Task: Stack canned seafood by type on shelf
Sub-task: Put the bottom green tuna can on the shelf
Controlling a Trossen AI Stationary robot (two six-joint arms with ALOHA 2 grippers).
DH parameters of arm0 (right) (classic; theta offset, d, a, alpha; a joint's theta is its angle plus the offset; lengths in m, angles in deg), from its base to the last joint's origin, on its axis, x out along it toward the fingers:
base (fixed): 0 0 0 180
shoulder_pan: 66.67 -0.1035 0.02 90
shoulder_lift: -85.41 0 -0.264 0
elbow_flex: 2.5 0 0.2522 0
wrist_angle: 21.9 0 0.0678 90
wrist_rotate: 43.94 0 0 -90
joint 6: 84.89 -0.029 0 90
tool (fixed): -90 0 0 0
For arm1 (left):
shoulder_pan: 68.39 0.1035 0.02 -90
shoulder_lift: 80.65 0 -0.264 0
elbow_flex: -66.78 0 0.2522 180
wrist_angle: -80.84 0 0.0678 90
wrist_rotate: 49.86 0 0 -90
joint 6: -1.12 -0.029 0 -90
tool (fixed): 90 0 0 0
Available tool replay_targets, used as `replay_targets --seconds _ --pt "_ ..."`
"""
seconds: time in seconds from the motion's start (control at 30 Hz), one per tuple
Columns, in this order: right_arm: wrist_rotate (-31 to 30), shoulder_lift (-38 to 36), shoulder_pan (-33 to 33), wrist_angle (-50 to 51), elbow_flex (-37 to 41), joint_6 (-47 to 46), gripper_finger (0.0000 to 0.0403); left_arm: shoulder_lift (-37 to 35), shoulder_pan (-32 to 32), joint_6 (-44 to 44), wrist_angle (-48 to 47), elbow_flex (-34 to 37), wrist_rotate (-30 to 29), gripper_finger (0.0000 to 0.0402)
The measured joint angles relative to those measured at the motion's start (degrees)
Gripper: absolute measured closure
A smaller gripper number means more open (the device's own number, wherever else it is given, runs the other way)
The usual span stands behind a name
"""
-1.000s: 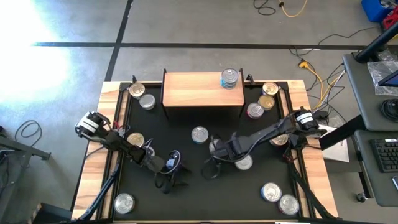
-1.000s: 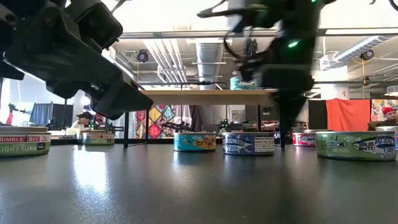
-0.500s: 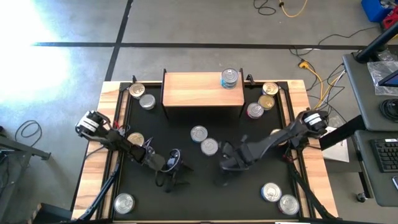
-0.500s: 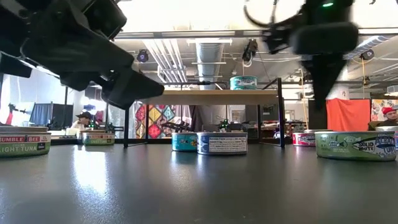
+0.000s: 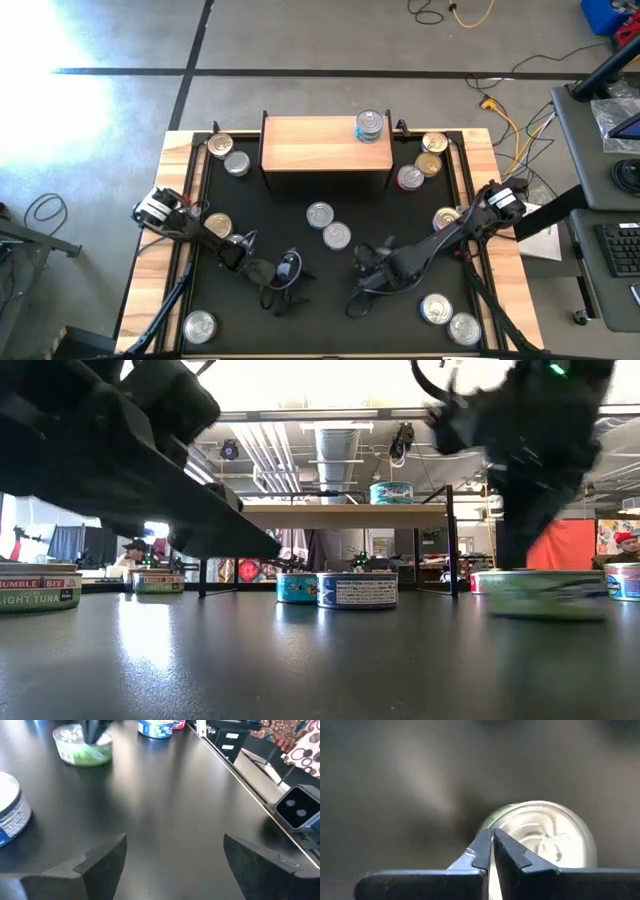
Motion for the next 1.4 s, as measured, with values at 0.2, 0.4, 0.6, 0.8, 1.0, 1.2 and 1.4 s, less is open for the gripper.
replay_targets --seconds 0.2,0.4,0.6,0.8,1.0,1.2,1.4 --pt "-0.8 -2.0 -0.5 -5.8 -3.4 5.0 0.0390 7.0 -0.8 -1.0 -0.7 -6.3 0.1 0.0082" --pt "-1.5 -2.0 -3.9 8.9 -4.0 -2.0 0.0390 12.5 -1.4 0.1 -8.0 -14.2 -1.3 0.0081" --pt "-2.1 0.4 -5.2 2.8 -2.2 -1.9 0.0390 12.8 -1.7 1.8 -8.9 -14.7 -4.3 0.0081" --pt "-1.6 3.9 -4.7 -3.1 -2.5 3.5 0.0390 9.0 -2.7 4.9 -18.5 -14.2 -8.9 0.0081" --pt "-1.5 4.2 -4.6 -2.6 -2.7 3.5 0.0390 0.9 -7.9 14.6 -41.4 -13.8 -21.0 0.0081" --pt "-1.4 4.2 -4.6 -2.7 -2.5 7.0 0.0390 -2.5 -15.2 20.4 -49.6 -13.5 -28.6 0.0081" --pt "-3.0 4.1 -4.3 -1.5 -2.7 9.4 0.0390 -2.5 -15.6 15.6 -51.2 -13.4 -21.6 0.0080"
